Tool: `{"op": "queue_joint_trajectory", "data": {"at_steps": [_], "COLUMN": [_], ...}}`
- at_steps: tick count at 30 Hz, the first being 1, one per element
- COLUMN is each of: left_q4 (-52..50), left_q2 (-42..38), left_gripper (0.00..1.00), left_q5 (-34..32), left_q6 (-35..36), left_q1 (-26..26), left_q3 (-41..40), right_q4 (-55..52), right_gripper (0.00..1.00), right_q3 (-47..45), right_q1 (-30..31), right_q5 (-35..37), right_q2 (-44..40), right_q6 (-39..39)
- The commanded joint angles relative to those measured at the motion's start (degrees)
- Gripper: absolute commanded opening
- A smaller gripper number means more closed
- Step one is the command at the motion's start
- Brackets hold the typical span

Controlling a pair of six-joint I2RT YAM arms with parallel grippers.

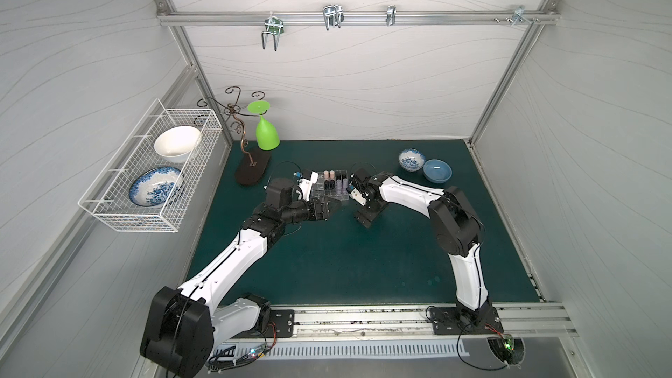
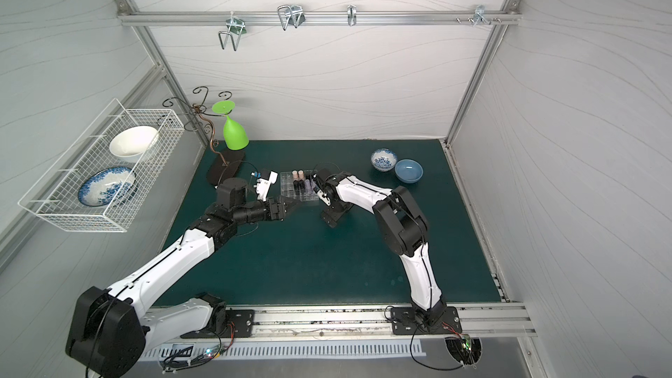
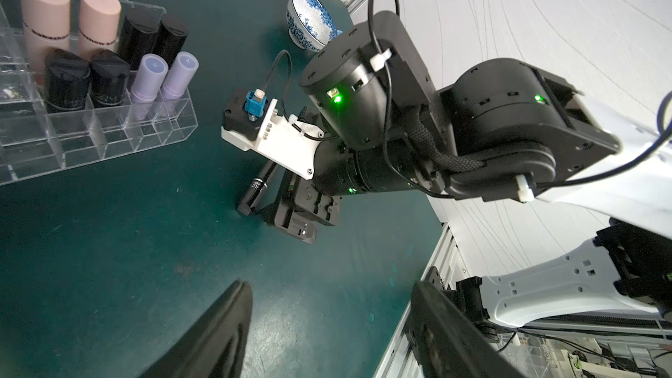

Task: Arrange the lipsticks in the organizer
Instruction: Place the lipstick at the center of the board, then pick up the lipstick at the center of the board.

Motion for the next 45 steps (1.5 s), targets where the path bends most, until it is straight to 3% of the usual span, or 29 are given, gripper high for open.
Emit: {"op": "queue_joint_trajectory", "data": {"at_steps": [1,8,13,20,26,32,40,45], "left_q4": [0.82,0.59,0.61,1.28,2.06,3.21,3.83,3.93], "left_q2": [-0.98,-1.45,-1.38,-1.46,-2.06,-2.09,-1.69,-1.64], "left_gripper": [0.74,0.74,0.74,0.73,0.73,0.73,0.73,0.73], "left_q5": [-0.54,-0.89,-0.98,-1.07,-1.24,-0.98,-0.98,-1.29], "left_q6": [1.33,1.51,1.6,0.99,0.2,-0.69,-0.68,-0.86], "left_q1": [-0.07,-0.07,-0.07,-0.07,-0.09,-0.07,-0.07,-0.07], "left_q3": [2.72,2.71,2.71,2.55,2.12,1.66,1.48,1.4], "right_q4": [3.0,3.68,3.03,5.09,7.04,7.36,7.59,8.39], "right_gripper": [0.99,0.97,0.73,0.53,0.52,0.4,0.45,0.29], "right_q3": [1.91,5.94,5.35,-3.38,-9.34,-8.1,-4.81,-5.54], "right_q1": [-0.75,-1.48,-1.45,-1.62,-1.65,-1.65,-1.1,-1.04], "right_q5": [-1.42,-7.57,-10.01,-9.96,-12.04,-11.43,-12.43,-12.62], "right_q2": [2.48,5.3,6.19,1.68,-3.62,-1.6,2.41,1.83], "right_q6": [-2.26,-2.19,-0.59,3.94,7.59,8.91,8.7,9.21]}}
